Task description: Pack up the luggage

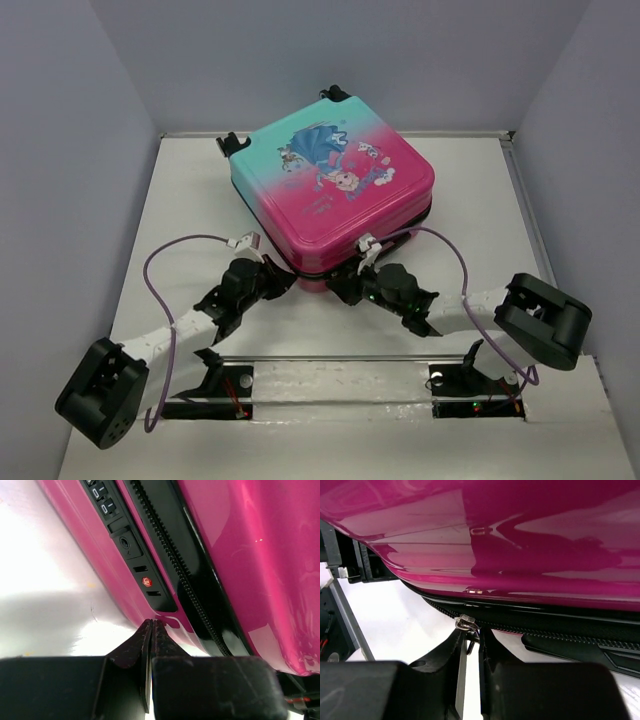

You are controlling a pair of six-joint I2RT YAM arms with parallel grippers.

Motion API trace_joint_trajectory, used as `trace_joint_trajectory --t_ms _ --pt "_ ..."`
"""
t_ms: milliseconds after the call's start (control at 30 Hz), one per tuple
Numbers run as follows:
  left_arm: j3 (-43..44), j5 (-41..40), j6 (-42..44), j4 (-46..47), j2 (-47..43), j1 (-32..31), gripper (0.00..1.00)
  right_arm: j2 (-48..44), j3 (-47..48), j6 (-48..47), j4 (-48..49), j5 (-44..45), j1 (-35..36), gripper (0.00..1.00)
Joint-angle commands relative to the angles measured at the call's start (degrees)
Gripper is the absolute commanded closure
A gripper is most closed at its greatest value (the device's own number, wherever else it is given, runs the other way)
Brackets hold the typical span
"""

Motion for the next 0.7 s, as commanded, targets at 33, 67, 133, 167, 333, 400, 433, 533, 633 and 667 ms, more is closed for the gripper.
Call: trace_joint_trajectory --t_ms 33,67,133,167,333,400,433,533,633,667 --pt "6.0 -0.3 1.9 6.0 1.9 -1.2 0.9 -0.4 -2.2 1.3 15.3 1.4 -0.3 0.93" --pt "6.7 -0.4 2.5 6.1 2.9 -1.4 0.9 -1.9 -2.8 1.9 14.0 0.9 -0.3 0.93" --pt "8.7 -0.7 2.7 6.2 4.0 -2.0 0.9 -3.8 -2.5 1.7 9.1 1.0 2.0 0.93" --pt "9.3 -1.0 2.8 6.8 5.1 -2.7 0.9 -4.8 -1.6 1.7 4.9 1.7 3.3 0.93" --pt "16.0 -2.2 2.2 10.1 10.9 -5.6 0.9 -4.7 8.0 0.4 -20.8 9.7 14.7 0.93" --pt "18.3 -2.2 2.1 11.6 14.7 -7.4 0.9 -3.7 10.7 1.7 -27.4 12.0 19.3 0.93" --pt "20.6 -2.2 2.1 11.8 17.2 -8.0 0.9 -2.5 13.2 2.5 -29.5 13.6 20.5 0.93" --pt "24.7 -1.3 3.1 12.5 20.3 -9.6 0.9 -0.4 16.4 5.4 -32.4 16.5 24.1 0.93" --pt "27.8 -1.8 6.4 8.1 21.2 -10.1 0.88 0.3 14.7 8.4 -30.2 25.0 24.1 0.93" --pt "27.4 -2.2 8.0 5.9 19.4 -9.5 0.85 -1.0 14.1 9.0 -29.7 27.0 23.5 0.93"
